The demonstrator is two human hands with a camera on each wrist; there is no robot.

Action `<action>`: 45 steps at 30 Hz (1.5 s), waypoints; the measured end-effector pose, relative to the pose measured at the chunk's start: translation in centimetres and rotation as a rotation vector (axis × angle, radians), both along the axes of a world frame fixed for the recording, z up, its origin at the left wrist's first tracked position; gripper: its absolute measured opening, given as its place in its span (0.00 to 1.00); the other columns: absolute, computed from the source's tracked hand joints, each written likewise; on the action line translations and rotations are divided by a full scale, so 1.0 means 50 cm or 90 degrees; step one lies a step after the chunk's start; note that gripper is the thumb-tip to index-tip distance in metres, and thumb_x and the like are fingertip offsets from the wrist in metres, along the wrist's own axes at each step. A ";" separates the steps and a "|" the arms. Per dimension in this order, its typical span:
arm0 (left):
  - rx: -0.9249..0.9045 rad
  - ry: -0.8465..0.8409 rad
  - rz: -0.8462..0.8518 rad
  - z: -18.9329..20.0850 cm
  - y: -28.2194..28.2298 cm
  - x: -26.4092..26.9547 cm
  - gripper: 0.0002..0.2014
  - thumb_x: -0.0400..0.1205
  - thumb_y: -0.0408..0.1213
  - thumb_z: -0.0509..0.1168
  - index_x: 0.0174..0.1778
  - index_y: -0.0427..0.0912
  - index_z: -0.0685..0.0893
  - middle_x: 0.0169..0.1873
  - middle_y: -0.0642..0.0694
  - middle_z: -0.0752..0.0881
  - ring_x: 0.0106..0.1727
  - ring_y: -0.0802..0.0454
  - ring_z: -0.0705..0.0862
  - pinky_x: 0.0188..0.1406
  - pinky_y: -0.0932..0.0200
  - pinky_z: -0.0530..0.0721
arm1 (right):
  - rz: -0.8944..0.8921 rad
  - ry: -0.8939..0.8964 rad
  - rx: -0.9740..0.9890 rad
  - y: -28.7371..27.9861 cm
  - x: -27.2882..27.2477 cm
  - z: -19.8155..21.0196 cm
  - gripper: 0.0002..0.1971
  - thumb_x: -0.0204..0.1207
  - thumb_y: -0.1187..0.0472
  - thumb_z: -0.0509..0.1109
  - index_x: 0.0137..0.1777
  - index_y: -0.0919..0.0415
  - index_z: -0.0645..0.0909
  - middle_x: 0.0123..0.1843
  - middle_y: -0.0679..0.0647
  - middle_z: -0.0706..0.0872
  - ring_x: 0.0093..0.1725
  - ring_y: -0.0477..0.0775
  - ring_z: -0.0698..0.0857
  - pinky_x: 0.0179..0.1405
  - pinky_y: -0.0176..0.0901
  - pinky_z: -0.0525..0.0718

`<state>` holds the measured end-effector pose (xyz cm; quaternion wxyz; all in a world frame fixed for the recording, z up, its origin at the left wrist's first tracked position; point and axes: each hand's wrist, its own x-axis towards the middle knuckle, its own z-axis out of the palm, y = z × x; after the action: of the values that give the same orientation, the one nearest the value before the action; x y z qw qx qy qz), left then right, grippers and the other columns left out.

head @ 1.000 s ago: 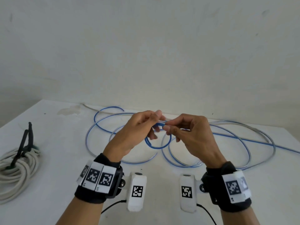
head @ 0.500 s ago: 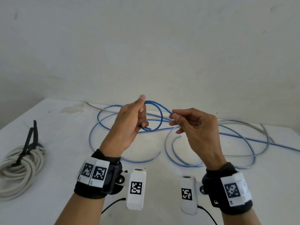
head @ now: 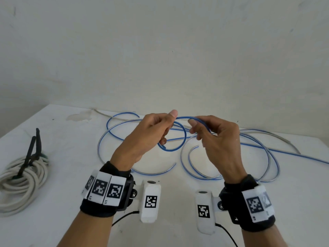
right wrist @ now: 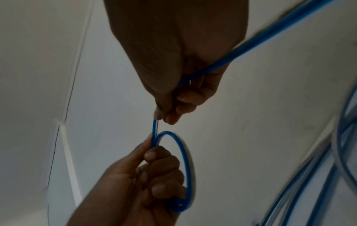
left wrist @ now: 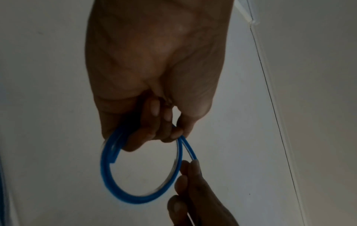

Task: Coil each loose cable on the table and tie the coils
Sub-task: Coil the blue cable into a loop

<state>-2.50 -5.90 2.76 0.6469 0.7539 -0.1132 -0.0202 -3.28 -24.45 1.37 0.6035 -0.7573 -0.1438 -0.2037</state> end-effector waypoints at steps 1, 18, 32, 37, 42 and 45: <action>0.006 0.002 -0.007 0.001 -0.001 -0.001 0.24 0.90 0.52 0.58 0.32 0.40 0.69 0.30 0.46 0.59 0.28 0.53 0.61 0.31 0.61 0.74 | -0.005 -0.008 0.021 -0.004 0.000 0.004 0.04 0.80 0.58 0.76 0.45 0.56 0.91 0.32 0.48 0.90 0.28 0.41 0.78 0.29 0.31 0.75; -0.285 0.086 0.121 0.001 0.017 0.019 0.21 0.92 0.44 0.58 0.31 0.45 0.70 0.29 0.48 0.57 0.28 0.52 0.56 0.25 0.63 0.69 | 0.031 -0.001 0.050 0.027 0.003 -0.019 0.07 0.84 0.61 0.73 0.58 0.55 0.90 0.32 0.53 0.88 0.30 0.42 0.80 0.35 0.32 0.73; -0.461 0.108 0.142 0.002 -0.040 0.010 0.19 0.93 0.41 0.55 0.33 0.43 0.69 0.26 0.48 0.57 0.22 0.55 0.59 0.23 0.63 0.68 | -0.013 0.027 0.112 0.071 -0.017 -0.035 0.05 0.77 0.60 0.81 0.47 0.57 0.87 0.42 0.48 0.94 0.42 0.52 0.93 0.28 0.39 0.86; -0.438 0.109 0.130 -0.010 -0.041 0.017 0.16 0.92 0.39 0.56 0.40 0.39 0.79 0.25 0.47 0.69 0.25 0.54 0.69 0.35 0.57 0.83 | -0.012 0.029 0.100 0.046 -0.012 -0.019 0.03 0.77 0.61 0.80 0.49 0.56 0.89 0.40 0.50 0.94 0.38 0.50 0.92 0.30 0.39 0.86; -0.172 0.031 0.090 -0.016 -0.013 0.019 0.15 0.92 0.40 0.56 0.54 0.35 0.85 0.33 0.44 0.87 0.35 0.49 0.85 0.44 0.52 0.89 | 0.026 0.051 -0.026 0.001 0.001 -0.005 0.02 0.78 0.60 0.79 0.49 0.54 0.92 0.39 0.45 0.92 0.37 0.44 0.86 0.32 0.46 0.85; -0.064 0.057 0.008 -0.025 -0.017 0.012 0.17 0.91 0.46 0.59 0.48 0.37 0.83 0.24 0.49 0.78 0.26 0.51 0.75 0.35 0.52 0.80 | 0.062 0.041 -0.103 0.000 0.004 -0.014 0.04 0.79 0.61 0.79 0.48 0.50 0.92 0.39 0.41 0.92 0.38 0.43 0.85 0.38 0.53 0.83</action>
<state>-1.90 -6.76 1.52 0.6887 0.7192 -0.0804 -0.0444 -3.07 -24.44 0.69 0.5542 -0.8016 -0.1771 -0.1376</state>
